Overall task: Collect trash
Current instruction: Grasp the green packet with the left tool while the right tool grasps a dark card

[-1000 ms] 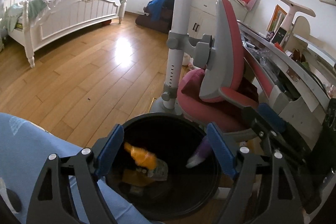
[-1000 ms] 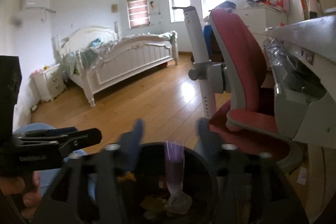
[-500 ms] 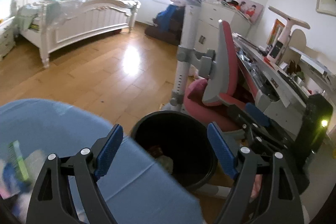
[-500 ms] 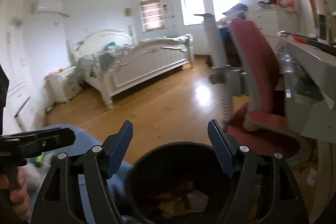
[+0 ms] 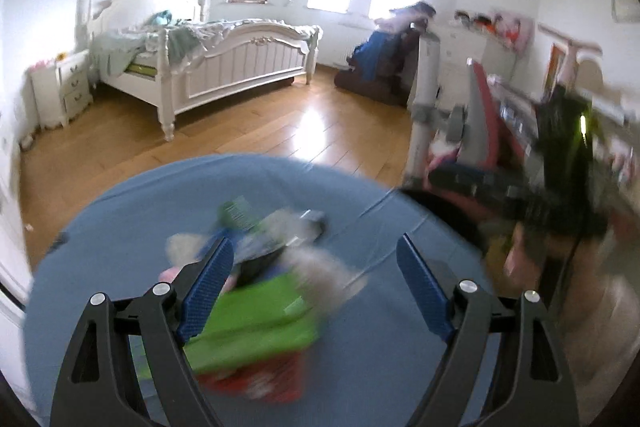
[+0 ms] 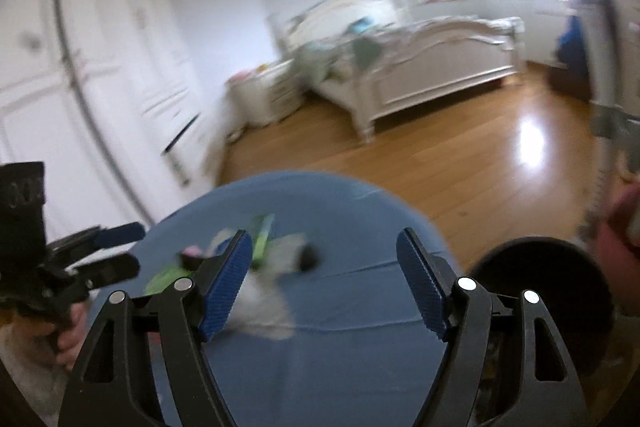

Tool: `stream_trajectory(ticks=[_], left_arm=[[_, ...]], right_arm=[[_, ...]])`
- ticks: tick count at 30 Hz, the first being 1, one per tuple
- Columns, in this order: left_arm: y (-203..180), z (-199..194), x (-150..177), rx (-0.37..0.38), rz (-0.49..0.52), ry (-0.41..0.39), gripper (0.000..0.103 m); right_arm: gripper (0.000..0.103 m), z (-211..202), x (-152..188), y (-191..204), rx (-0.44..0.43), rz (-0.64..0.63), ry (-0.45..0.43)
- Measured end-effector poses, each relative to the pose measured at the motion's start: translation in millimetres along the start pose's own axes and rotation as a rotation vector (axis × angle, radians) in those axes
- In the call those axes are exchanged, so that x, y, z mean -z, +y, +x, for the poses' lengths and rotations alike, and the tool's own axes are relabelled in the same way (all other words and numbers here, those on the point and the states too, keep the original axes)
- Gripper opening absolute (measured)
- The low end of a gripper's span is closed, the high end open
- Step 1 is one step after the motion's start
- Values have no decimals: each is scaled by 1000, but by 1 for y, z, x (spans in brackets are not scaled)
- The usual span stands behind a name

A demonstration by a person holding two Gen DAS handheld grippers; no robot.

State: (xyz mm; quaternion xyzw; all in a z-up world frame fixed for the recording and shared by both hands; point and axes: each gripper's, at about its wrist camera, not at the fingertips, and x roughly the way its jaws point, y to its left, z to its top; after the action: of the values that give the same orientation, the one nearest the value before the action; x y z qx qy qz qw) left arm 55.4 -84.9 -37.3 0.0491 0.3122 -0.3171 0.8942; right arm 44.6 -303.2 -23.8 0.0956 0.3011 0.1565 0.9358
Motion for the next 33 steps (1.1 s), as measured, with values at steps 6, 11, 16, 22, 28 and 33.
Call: stream_trajectory(ticks=[6,11,16,22,28,33], left_arm=[[15,6,27,-38,208,54,83],[28,20,35,9,241,79,83],[41,30,36,25,208,109,82],[51,33,46,63,220,161,82],[58,35,50,103,232,197,61],[67,21,45,63,169,167,37]], right_arm=[[53,50,-15,72,-97,-240,163],[52,93,-19,114,-173,-467,297],[52,127,-21,125,-204,-598,422],[23,153,-17,130,-249,-675,572],[15,147,-15,125,-292,-614,559],[16,151,-23,108,-298,-525,545]])
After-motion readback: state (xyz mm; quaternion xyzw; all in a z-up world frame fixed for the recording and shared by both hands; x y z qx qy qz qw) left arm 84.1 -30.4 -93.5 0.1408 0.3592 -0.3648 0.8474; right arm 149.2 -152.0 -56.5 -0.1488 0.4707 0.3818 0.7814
